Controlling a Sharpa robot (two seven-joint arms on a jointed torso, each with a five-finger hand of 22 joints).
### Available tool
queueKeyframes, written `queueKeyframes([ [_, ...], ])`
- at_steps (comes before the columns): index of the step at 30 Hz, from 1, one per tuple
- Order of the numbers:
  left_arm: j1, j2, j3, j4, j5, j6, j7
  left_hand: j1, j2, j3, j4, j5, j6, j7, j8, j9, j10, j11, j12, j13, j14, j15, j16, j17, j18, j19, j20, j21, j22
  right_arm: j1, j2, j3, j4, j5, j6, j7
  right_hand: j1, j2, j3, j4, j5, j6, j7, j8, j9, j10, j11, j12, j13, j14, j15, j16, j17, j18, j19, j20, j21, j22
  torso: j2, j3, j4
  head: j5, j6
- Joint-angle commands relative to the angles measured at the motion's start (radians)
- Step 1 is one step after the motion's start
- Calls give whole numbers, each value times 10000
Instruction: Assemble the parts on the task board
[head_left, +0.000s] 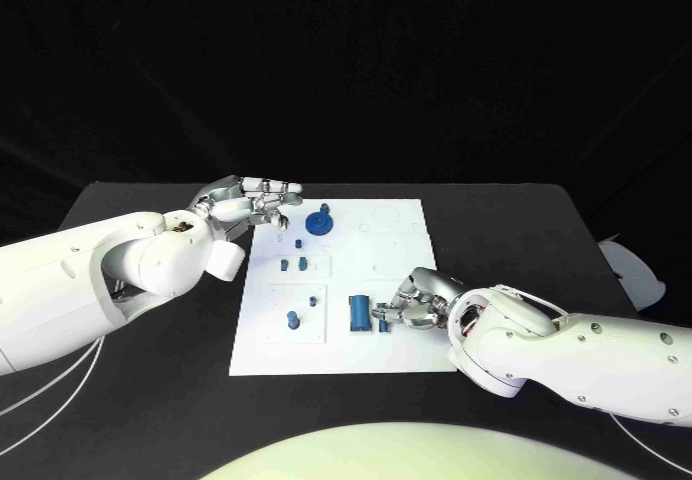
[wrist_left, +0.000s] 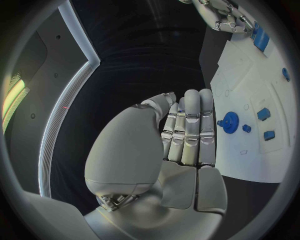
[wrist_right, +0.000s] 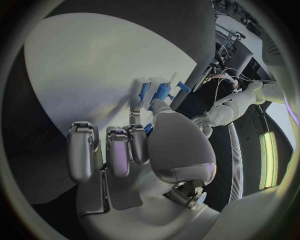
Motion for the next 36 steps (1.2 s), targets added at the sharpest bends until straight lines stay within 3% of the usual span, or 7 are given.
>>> queueKeyframes([
  [1, 7, 25, 7, 7, -9, 174, 37, 5, 73, 6, -61, 51, -55, -7, 13, -12, -70, 34, 41, 4, -89, 0, -51, -12, 139, 30, 21, -53, -13, -18, -6, -8, 32, -156, 93, 13, -89, -1, -56, -10, -49, -77, 24, 59, 17, 538, -69, 23, 1768, 1031, -81, 38, 2503, -150, 544, -65, -51, 2231, -1, 2, -1, -3, -14],
  [13, 5, 50, 6, -55, -10, 165, 73, 15, 81, 15, -68, 51, -55, -5, 15, -12, -73, 35, 46, 4, -91, 0, -52, -15, 139, 31, 19, -54, -11, 24, -407, -3, 275, 184, -96, 1177, 459, -84, -243, -74, 279, -386, 112, -38, 26, 462, -6, -128, 1685, 1000, -44, -24, 2371, -100, 444, -47, -320, 2161, -37, 9, -17, 14, 49],
  [21, -26, 235, -41, -357, 178, -23, 262, -201, 29, -85, 59, 35, -84, -1, 14, -22, -115, 45, 74, 0, -216, 48, -93, -47, 119, -47, 59, -134, -35, 718, -863, 2, -127, 2267, 151, 4822, 1501, -68, -497, -140, -358, -1362, 682, -805, -341, -1199, 490, -3348, -356, 305, 378, -1461, 11, 622, -1249, 335, -4549, 987, -309, -26, -110, -15, 398],
  [24, -54, 428, -71, -657, 341, -140, 436, -396, -34, -231, 200, 8, -152, -3, -2, -35, -172, 67, 106, -1, -540, 103, -206, -125, 107, -262, 125, -330, -109, 1044, -802, 3, -780, 4307, 333, 6096, 2561, 209, -259, -480, -588, -1653, 872, -1017, -457, -3282, 679, -6795, -2647, -814, 566, -3509, -2611, 1169, -2876, 495, -8192, -186, -482, -64, -146, -96, 640],
  [26, -66, 551, -84, -858, 397, -209, 588, -544, -67, -373, 315, -12, -189, -28, -3, -37, -193, 71, 140, 6, -656, 121, -264, -182, 111, -351, 162, -465, -176, 1210, -689, 3, -1247, 5307, 447, 6666, 3235, 406, -4, -734, -1429, -1802, 990, -1154, -638, -3917, 761, -7878, -3513, -1475, 671, -4807, -4025, 1346, -3573, 602, -9700, -792, -588, -104, -163, -137, 807],
  [31, -130, 934, -102, -1443, 601, -637, 1025, -653, -31, -645, 516, -6, -219, -95, 24, -32, -202, 65, 252, 34, -1201, 167, -829, -517, 100, -704, 247, -992, -457, 1500, -217, 15, -2486, 7626, 668, 7866, 3887, 445, 309, -802, -1863, -1884, 1155, -1428, -1218, -4413, 1009, -9697, -5443, -3046, 925, -8075, -6763, 1331, -4258, 875, -10881, -1700, -767, -153, -212, -184, 1144],
  [36, -177, 1412, -106, -2153, 966, -1100, 1456, -546, 27, -854, 736, -12, -384, -20, -5, -52, -593, 272, 90, -160, -2394, 588, -3247, -1678, -95, -1990, 705, -2701, -1442, 1619, 513, 61, -3753, 9092, 1026, 8790, 4173, 331, 672, -540, -1985, -1920, 1522, -1787, -1882, -4484, 1540, -11672, -8018, -4429, 1659, -11241, -8592, 1203, -5571, 1476, -12589, -3151, -954, -133, -281, -140, 1427],
])
